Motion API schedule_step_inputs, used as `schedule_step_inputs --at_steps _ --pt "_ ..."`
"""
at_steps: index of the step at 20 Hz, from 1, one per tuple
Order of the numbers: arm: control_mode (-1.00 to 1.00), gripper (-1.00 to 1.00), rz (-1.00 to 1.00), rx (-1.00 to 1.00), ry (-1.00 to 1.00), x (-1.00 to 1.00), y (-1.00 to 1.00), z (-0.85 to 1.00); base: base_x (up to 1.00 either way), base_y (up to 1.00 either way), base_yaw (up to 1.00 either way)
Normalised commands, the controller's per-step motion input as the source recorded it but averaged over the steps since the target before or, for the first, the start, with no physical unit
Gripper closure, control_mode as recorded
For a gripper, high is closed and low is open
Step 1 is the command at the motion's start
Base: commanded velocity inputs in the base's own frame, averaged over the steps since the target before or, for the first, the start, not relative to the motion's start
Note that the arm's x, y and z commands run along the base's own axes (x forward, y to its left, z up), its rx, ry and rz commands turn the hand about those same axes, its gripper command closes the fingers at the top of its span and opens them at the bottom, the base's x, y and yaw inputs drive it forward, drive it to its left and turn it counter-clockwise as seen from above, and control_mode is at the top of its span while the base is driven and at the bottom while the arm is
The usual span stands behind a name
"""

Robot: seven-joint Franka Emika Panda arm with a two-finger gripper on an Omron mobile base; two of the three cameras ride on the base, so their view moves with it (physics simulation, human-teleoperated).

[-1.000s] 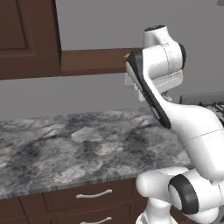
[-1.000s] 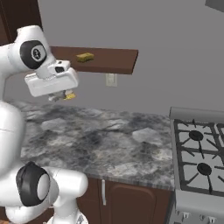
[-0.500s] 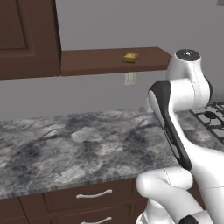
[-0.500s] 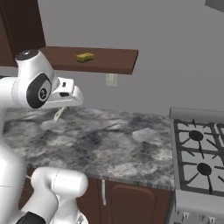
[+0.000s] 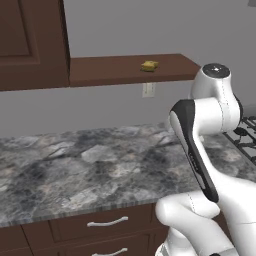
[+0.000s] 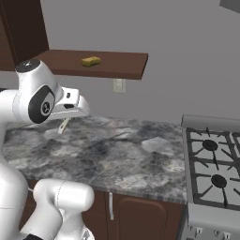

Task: Locate and retrieve the dish brush and sponge from the cabinet. Place them next to the sink.

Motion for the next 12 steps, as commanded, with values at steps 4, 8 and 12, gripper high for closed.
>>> schedule_step_inputs --at_steps 4,8,12 --pt "1.00 1.00 0.00 0.00 0.00 0.00 0.00 0.00 0.00 0.02 0.00" --pt "1.00 1.00 0.00 0.00 0.00 0.00 0.00 0.00 0.00 0.28 0.35" --pt "1.00 1.00 0.00 0.00 0.00 0.00 0.00 0.00 -0.05 0.24 0.49"
